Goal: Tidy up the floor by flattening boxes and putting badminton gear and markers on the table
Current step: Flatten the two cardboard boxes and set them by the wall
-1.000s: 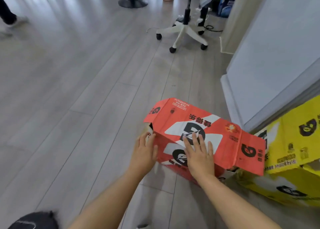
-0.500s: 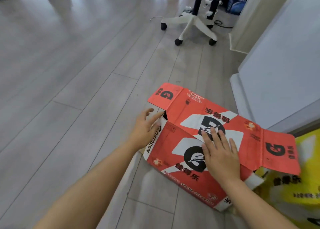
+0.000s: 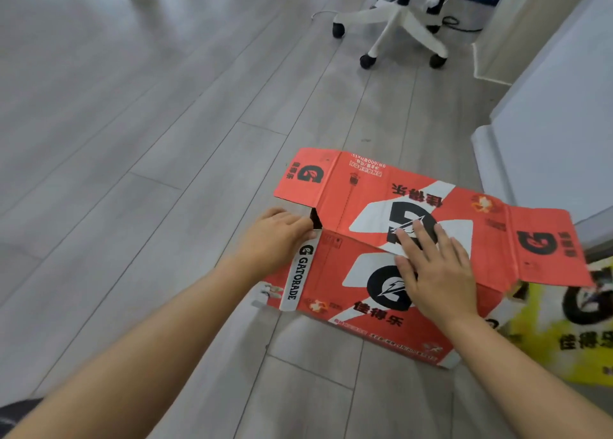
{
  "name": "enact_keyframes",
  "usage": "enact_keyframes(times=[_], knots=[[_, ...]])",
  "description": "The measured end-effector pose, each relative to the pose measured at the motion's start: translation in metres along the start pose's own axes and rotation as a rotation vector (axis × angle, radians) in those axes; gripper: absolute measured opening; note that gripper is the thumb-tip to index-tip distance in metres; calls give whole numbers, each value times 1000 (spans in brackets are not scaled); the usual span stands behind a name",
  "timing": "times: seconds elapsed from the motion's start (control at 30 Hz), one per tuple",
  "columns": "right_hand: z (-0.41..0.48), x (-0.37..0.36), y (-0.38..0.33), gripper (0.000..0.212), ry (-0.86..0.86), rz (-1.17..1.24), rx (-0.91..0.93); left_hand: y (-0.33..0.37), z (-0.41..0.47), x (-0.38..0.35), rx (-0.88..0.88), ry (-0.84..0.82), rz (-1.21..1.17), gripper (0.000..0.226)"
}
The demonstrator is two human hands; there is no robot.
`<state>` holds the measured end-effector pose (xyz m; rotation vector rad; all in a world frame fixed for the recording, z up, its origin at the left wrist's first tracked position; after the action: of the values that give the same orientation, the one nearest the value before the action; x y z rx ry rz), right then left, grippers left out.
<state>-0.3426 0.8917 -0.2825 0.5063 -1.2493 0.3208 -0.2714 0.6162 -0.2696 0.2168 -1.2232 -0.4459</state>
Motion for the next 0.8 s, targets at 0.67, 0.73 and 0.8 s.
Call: enact_keyframes(times=[0.67, 0.73, 0.8], knots=[[1, -6, -103, 63, -182, -26, 165, -9, -134, 16, 423, -26, 216, 23], [5, -12, -107, 63, -215, -23, 155, -10, -134, 12, 436, -34, 223, 24], [10, -22, -111, 60, -273, -15, 142, -15, -136, 7, 469, -42, 241, 31]])
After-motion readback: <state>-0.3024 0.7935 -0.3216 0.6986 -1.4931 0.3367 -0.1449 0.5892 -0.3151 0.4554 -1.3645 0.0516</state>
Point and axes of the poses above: each hand's wrist, its own z-axis towards the middle knuckle, its own x-axis out of the back of the hand, y = z × x, the point moved 6 cm from there along z, towards the middle knuckle, and after that the axes turned 8 degrees about -z, right-handed, at the moved point
